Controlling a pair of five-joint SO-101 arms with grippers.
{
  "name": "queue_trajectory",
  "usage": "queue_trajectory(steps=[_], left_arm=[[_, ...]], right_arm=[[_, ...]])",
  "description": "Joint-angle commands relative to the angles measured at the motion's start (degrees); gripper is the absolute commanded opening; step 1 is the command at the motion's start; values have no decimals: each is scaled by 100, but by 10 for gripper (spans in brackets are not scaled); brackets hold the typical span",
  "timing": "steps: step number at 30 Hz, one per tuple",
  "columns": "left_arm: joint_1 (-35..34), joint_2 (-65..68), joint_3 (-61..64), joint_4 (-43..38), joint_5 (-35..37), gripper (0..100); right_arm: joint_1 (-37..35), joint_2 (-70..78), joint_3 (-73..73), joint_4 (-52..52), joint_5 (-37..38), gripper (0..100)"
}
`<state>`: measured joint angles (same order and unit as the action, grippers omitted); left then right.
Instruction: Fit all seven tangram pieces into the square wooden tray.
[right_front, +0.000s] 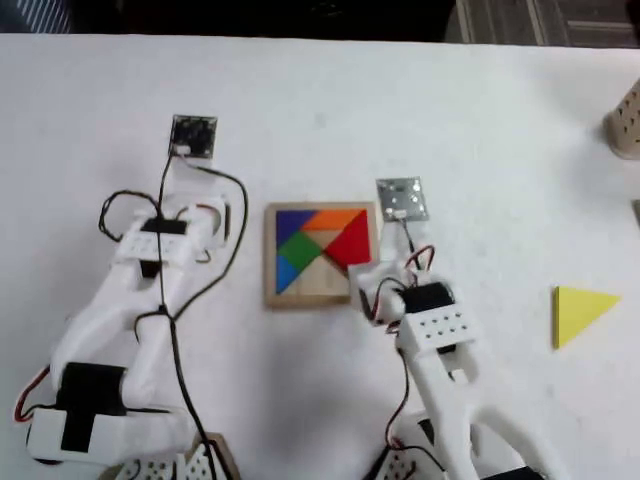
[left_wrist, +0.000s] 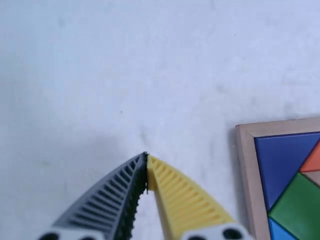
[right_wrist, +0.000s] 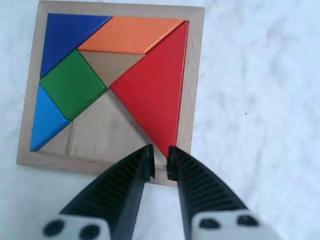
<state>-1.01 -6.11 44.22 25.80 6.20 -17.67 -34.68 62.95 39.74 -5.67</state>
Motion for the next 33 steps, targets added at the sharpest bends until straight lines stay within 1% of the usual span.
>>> queue_trajectory(steps=[1,5,10,19,24,28,33], left_arm=[[-40,-13,-308,-132,53,24],[-48,-22,-299,-132,53,24],[-48,-22,-290,-132,53,24],[-48,-22,-281,-123,53,24],[-48,-22,-281,-123,53,24],[-48,-22,-273,-123,53,24],[-48,-22,-273,-114,53,24]], right_arm=[[40,180,-26,-154,97,141],[4,549,-132,-145,105,141],[-505,1270,-334,-145,246,141],[-66,2316,-1319,462,457,141],[189,2730,-1793,409,1530,141],[400,3029,-2092,13,2488,141],[382,3495,-2629,-347,3209,141]])
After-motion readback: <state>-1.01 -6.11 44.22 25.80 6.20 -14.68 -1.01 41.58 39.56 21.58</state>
